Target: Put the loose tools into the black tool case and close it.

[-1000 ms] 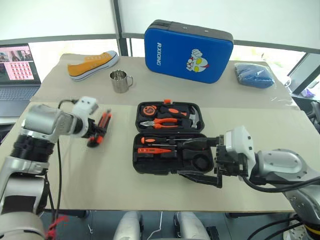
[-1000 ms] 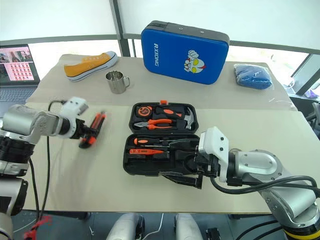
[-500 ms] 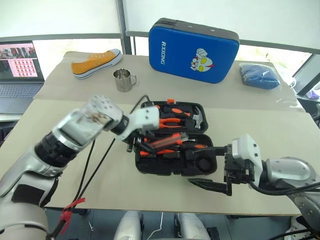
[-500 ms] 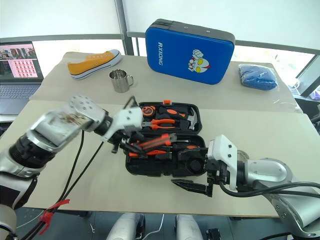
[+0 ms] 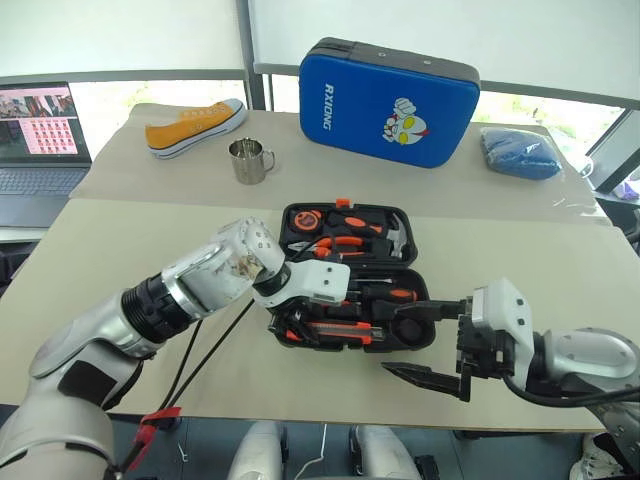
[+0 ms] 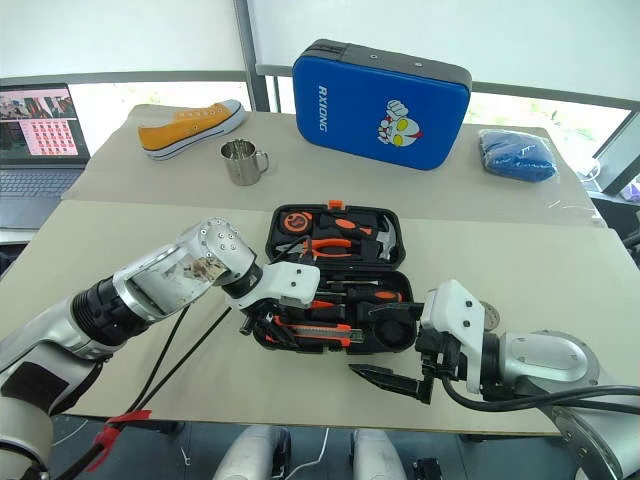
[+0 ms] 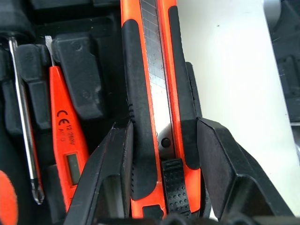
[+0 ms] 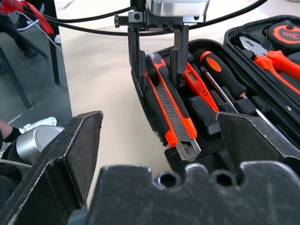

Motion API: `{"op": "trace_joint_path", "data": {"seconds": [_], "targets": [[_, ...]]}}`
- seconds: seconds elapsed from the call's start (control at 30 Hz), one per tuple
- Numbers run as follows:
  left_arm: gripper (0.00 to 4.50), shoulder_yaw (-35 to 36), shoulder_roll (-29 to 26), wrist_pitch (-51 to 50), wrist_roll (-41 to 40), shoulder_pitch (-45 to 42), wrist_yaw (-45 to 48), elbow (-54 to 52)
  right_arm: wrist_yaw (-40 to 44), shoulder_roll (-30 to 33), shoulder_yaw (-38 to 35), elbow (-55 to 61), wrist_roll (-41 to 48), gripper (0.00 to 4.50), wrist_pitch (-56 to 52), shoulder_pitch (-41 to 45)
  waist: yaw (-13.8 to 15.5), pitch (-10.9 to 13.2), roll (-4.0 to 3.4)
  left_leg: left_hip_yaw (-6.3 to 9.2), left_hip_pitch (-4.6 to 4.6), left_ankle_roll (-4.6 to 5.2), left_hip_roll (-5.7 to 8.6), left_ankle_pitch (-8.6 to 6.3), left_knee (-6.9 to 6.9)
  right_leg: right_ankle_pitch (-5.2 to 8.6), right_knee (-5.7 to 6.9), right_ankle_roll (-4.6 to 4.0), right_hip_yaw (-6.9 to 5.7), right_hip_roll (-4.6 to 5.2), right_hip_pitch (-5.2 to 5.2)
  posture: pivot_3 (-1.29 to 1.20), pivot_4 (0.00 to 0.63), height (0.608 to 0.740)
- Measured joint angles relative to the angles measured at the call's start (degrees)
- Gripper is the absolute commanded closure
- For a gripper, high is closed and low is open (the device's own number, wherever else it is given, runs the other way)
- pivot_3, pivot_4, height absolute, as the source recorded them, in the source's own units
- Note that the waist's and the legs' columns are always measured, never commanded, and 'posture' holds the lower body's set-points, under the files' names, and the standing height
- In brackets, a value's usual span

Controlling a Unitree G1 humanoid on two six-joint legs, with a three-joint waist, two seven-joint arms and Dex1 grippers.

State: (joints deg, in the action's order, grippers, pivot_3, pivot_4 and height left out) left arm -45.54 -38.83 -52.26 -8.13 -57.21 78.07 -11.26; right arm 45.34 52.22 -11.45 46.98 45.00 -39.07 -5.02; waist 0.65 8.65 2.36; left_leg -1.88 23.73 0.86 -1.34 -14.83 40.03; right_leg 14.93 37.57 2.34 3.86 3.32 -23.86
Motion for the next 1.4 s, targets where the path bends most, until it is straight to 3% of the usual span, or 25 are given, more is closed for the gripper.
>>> {"op": "trace_joint_path", "data": {"seconds": [0.27,0.33,0.5,0.7,0.8,1.0,1.1,1.4], "targets": [[2.91,-0.8,1.4,-3.6,1.4,-0.2,-1.2,1.1,-1.7,0.0,0.0,0.3,1.3,0.0,-0.4,1.9,-0.2,0.0,-0.01,0.09,0.0,0.03,0.03,-0.01,0.02,0.02,0.04,0.03,0.01,-0.01,0.0,0.0,0.15,0.739],[1.91,-0.8,1.1,-3.5,1.4,-0.2,-0.9,1.0,-1.8,0.0,0.1,0.2,1.3,0.0,-0.4,2.1,-0.4,0.0,-0.02,0.09,0.0,0.03,0.03,-0.02,0.0,0.02,0.07,0.02,0.02,-0.02,-0.03,0.0,0.15,0.739],[0.42,0.1,-0.4,-5.3,0.5,-0.2,0.4,0.9,-1.7,0.0,1.0,-0.4,1.4,0.0,-0.4,3.4,-0.7,0.0,-0.02,0.1,0.06,0.03,0.03,-0.01,0.0,0.02,0.08,0.02,0.04,-0.02,-0.1,0.0,0.15,0.739],[0.42,7.8,-2.4,-8.9,-6.8,-0.9,3.7,0.8,-1.6,0.0,1.4,-1.1,1.4,0.0,-0.4,3.9,-0.7,0.0,-0.01,0.1,0.12,0.03,0.04,-0.01,0.04,0.02,0.1,0.03,0.04,0.0,-0.17,0.0,0.15,0.739],[1.14,9.2,-4.5,-6.8,-6.6,-0.9,3.6,1.0,-1.5,0.0,1.4,-1.5,1.3,0.0,-0.4,3.9,-0.7,0.0,-0.01,0.1,0.11,0.03,0.04,-0.01,0.03,0.02,0.11,0.03,0.04,0.0,-0.16,0.0,0.15,0.739],[3.51,8.5,-5.6,0.6,-4.7,3.0,3.3,2.4,-0.5,0.0,1.5,-1.7,1.3,0.0,-0.4,4.2,-0.6,0.0,-0.01,0.1,0.12,0.03,0.05,-0.01,0.05,0.02,0.11,0.02,0.04,0.01,-0.16,0.0,0.15,0.739],[4.48,8.5,-4.5,1.2,-3.9,3.1,2.8,3.2,-0.5,0.0,1.5,-1.7,1.3,0.0,-0.4,4.7,-0.4,0.0,-0.01,0.1,0.13,0.03,0.07,-0.01,0.08,0.02,0.1,0.03,0.04,0.03,-0.14,0.0,0.15,0.739],[4.48,6.5,-4.4,6.5,0.7,3.2,3.4,4.3,-0.6,0.1,1.5,-1.6,1.5,0.0,-1.3,4.7,-0.4,0.0,-0.01,0.1,0.11,0.03,0.06,-0.01,0.06,0.02,0.12,0.03,0.04,0.01,-0.14,0.0,0.15,0.739]]}}
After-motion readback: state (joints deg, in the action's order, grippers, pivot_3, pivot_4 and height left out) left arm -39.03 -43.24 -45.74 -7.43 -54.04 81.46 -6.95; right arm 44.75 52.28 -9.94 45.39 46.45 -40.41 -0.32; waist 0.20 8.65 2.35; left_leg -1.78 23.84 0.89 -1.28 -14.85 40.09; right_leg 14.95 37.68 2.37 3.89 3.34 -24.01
